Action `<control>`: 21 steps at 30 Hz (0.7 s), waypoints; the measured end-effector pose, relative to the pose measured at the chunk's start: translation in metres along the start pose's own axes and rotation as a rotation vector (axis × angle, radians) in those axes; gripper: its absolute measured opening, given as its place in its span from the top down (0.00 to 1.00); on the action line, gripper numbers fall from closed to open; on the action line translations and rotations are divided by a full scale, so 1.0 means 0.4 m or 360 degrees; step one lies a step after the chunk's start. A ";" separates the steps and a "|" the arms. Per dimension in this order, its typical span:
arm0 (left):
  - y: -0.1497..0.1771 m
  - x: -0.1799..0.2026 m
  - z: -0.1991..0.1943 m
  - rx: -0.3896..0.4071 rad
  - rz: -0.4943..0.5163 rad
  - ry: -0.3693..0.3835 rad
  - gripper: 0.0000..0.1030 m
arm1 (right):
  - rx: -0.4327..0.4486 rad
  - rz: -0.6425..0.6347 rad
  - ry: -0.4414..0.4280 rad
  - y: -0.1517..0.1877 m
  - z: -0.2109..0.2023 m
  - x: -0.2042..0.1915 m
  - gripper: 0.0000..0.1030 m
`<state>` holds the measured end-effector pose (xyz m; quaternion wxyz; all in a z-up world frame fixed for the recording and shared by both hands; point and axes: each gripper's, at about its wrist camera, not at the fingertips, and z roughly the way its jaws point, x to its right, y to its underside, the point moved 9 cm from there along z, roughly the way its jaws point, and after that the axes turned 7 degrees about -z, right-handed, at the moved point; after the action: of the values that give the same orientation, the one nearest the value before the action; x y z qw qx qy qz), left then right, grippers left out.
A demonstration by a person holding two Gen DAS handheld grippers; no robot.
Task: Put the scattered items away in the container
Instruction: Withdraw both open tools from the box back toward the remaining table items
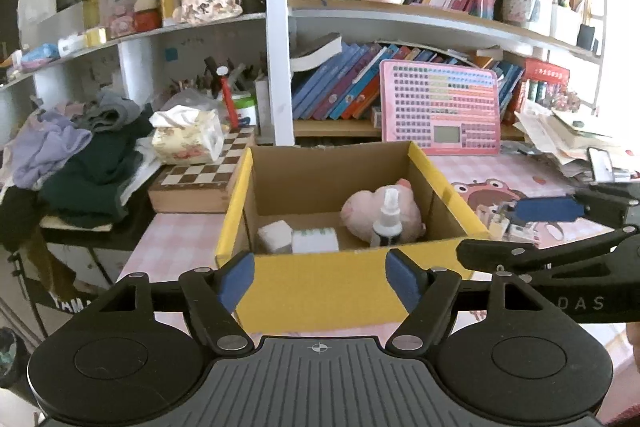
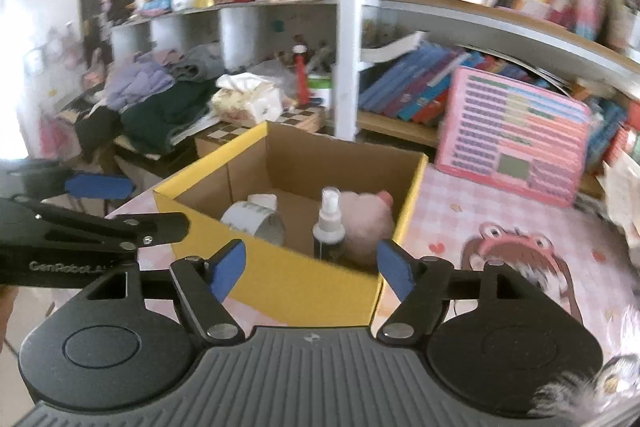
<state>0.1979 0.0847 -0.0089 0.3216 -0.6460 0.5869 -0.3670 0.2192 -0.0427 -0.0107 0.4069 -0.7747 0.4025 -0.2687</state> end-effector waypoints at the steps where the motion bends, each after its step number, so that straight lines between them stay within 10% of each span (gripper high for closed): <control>1: 0.009 -0.002 -0.016 0.0004 -0.0002 0.0008 0.24 | 0.0003 0.0022 0.0024 0.007 -0.014 -0.004 0.30; 21: 0.147 -0.061 -0.174 -0.0078 -0.0007 0.0002 0.18 | -0.0010 0.0090 0.0277 0.116 -0.189 -0.107 0.23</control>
<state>0.1070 0.1040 -0.0246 0.3046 -0.6549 0.5944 -0.3537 0.1214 -0.0539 -0.0140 0.3753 -0.7382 0.4589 -0.3221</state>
